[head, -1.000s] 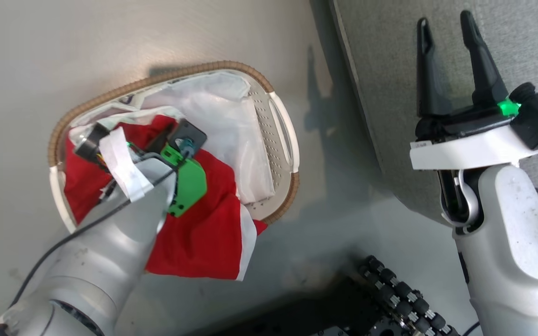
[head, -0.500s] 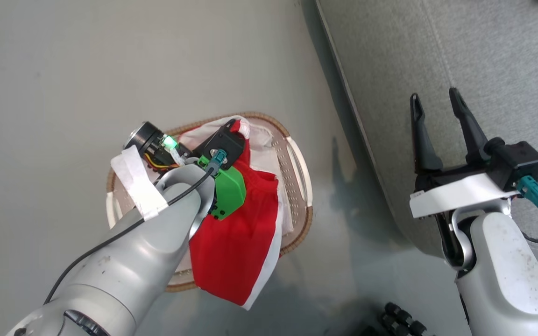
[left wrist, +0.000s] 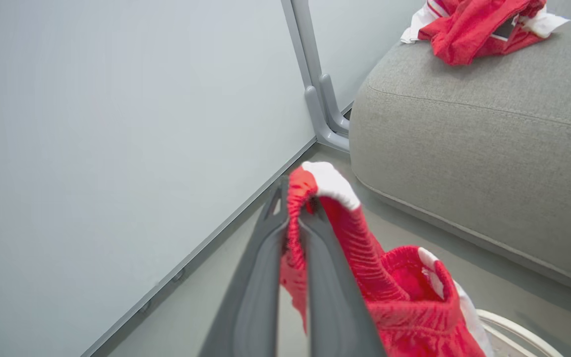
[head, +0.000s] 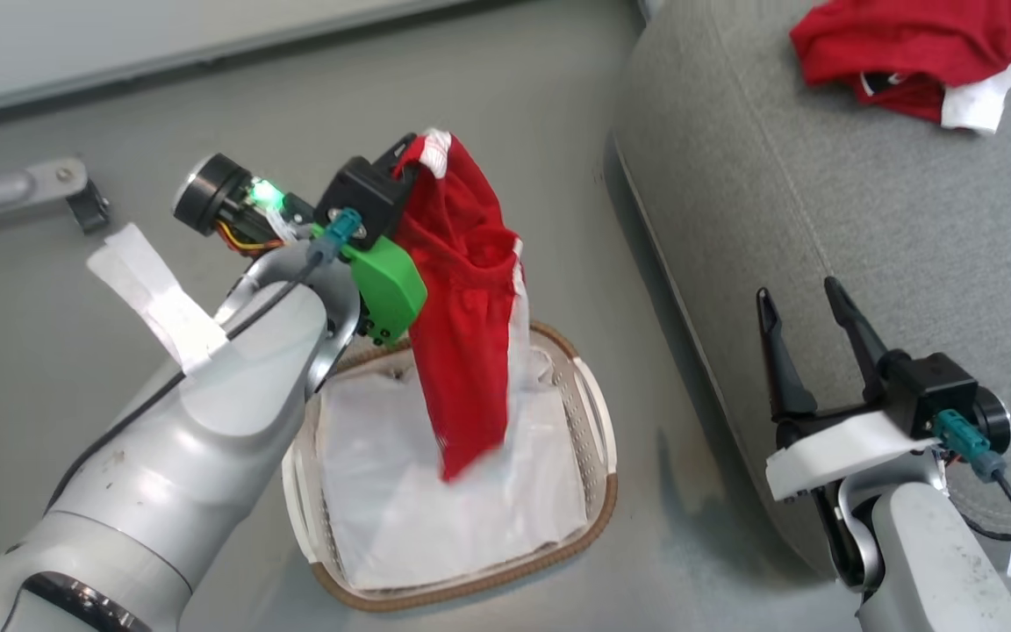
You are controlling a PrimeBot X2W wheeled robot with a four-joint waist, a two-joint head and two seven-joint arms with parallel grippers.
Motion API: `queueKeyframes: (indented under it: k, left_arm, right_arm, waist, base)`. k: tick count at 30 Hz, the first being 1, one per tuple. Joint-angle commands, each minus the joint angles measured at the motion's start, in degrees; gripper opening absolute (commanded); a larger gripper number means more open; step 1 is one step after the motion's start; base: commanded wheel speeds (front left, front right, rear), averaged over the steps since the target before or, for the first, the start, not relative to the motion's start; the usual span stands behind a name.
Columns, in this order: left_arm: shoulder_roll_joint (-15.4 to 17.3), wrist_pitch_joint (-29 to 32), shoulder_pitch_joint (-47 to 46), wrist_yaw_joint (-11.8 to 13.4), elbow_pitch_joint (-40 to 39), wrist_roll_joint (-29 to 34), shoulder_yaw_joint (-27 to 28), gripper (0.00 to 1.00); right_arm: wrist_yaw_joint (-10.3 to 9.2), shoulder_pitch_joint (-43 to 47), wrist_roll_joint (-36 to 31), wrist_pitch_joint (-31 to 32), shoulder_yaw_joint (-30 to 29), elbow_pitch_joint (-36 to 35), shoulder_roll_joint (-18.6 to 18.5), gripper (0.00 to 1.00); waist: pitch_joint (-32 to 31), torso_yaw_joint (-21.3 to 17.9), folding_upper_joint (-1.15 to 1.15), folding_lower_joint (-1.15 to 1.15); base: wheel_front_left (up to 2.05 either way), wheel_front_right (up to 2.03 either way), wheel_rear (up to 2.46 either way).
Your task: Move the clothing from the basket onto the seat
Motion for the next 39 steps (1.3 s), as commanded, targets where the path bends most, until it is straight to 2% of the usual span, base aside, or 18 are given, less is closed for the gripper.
queueKeyframes:
  k: [1, 11, 17, 28, 36, 39]
  left_arm:
    - [0.4, 0.5, -0.9, -0.1, -1.1, -1.1, 0.6, 0.00]
    - [2.5, 4.1, -4.7, -1.6, -5.7, -4.6, 3.2, 0.00]
    - [2.8, 5.3, -7.2, -1.0, -6.6, -5.7, 4.6, 0.00]
    - [0.3, 6.9, -9.0, -0.8, -8.0, -6.4, 3.7, 0.00]
    - [-1.2, 7.4, -9.8, -0.1, -9.1, -6.7, 3.1, 0.00]
    - [-1.9, 7.3, -10.2, 0.0, -9.3, -6.8, 2.9, 0.00]
  right_arm:
    - [-0.08, 1.4, -0.4, -0.3, 0.3, 0.3, -0.2, 1.00]
    - [-0.08, 3.3, -0.4, -0.3, 3.9, 1.1, -0.2, 1.00]
    - [-0.08, 3.7, 0.1, -0.3, 7.3, 1.4, -0.2, 1.00]
    - [-0.08, 3.0, 2.6, -0.3, 13.9, 1.7, -0.2, 1.00]
    - [-0.08, -2.2, 2.5, -0.3, 18.8, 2.4, -0.2, 1.00]
    - [-0.08, -3.4, 5.3, -0.3, 20.8, 4.8, -0.2, 1.00]
  waist:
    - [-7.2, 2.1, 0.00, 0.01]
    - [-14.0, 1.4, 0.00, 0.01]
    - [-16.3, 1.3, 0.00, 0.01]
    - [-19.3, 2.0, 0.00, 0.01]
    - [-20.1, 2.3, 0.00, 0.01]
    - [-20.3, 2.6, 0.00, 0.01]
  base:
    - [0.00, 0.00, 0.00]
    - [0.00, 0.00, 0.00]
    - [0.00, 0.00, 0.00]
    - [0.00, 0.00, 0.00]
    - [0.00, 0.00, 0.00]
    - [0.00, 0.00, 0.00]
